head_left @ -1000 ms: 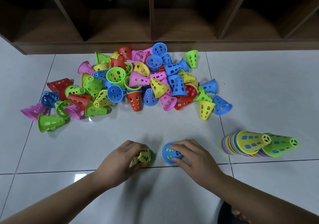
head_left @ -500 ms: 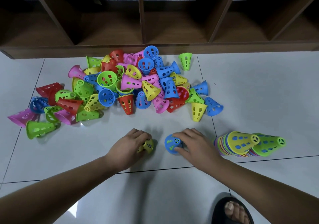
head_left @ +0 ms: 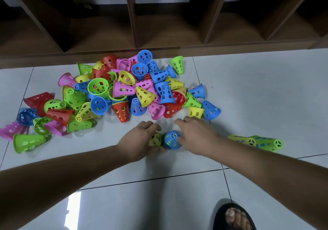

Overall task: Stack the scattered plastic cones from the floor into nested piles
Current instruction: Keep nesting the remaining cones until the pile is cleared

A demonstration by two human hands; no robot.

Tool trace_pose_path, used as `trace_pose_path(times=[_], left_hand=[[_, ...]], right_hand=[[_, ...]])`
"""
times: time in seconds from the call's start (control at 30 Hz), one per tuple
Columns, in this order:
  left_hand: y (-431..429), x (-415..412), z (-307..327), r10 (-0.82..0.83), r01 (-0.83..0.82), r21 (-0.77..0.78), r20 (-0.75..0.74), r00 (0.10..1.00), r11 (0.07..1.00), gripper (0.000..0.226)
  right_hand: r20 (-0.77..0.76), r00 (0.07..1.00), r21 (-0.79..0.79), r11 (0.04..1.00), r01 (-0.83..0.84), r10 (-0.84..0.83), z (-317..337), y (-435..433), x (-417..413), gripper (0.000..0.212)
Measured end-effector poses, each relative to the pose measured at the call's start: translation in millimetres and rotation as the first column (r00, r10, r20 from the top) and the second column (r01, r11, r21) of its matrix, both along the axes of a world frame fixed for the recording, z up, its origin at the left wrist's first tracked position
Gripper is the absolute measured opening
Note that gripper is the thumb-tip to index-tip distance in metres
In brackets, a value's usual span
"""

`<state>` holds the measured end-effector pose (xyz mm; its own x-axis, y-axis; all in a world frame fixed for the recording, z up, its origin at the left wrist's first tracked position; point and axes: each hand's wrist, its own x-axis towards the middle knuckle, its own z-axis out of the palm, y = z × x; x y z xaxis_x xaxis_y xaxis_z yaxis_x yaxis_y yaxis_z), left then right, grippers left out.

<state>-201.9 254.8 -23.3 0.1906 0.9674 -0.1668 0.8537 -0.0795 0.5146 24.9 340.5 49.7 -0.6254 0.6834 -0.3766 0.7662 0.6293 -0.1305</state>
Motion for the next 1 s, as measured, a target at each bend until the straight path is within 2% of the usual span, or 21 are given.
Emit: trace_pose_path(times=[0.1,0.27,0.37,0.47,0.6,0.7,0.8,0.87,1.0], left_hand=[[12,7,18,-0.037,0.037,0.043,0.0,0.999,0.998,0.06],[54,28,37,-0.09,0.088,0.103,0.009,0.996,0.991,0.042],[84,45,34,-0.117,0.119,0.119,-0.02,0.993,0.986,0.042],[107,65,25,-0.148,0.155,0.085,-0.079,0.986,0.984,0.052],[123,88,17,-0.28,0.289,0.056,-0.121,0.952,0.956,0.072],[123,105,12,-0.274,0.276,-0.004,-0.134,0.952,0.961,0.078],[120,113,9,-0.237,0.24,-0.004,-0.17,0.956,0.971,0.073],[116,113,8,-0.213,0.218,0.011,-0.165,0.963,0.976,0.068],[110,110,7,-0.187,0.188,0.01,-0.067,0.98,0.982,0.06]], right_hand=[[-0.048,0.996,0.001,0.997,0.075,-0.075,22,36,10,0.046],[0.008,0.948,-0.081,0.945,0.316,-0.317,8,96,46,0.038],[0.006,0.911,-0.11,0.905,0.411,-0.413,-10,121,66,0.035],[0.016,0.866,-0.143,0.856,0.497,-0.5,-24,134,79,0.042],[0.072,0.83,-0.219,0.803,0.555,-0.554,-37,135,81,0.05],[0.1,0.796,-0.31,0.742,0.595,-0.597,-41,132,78,0.048],[0.107,0.751,-0.392,0.667,0.634,-0.651,-45,130,75,0.05],[0.129,0.745,-0.403,0.652,0.642,-0.654,-45,128,74,0.053],[0.166,0.741,-0.421,0.633,0.65,-0.651,-40,122,72,0.046]])
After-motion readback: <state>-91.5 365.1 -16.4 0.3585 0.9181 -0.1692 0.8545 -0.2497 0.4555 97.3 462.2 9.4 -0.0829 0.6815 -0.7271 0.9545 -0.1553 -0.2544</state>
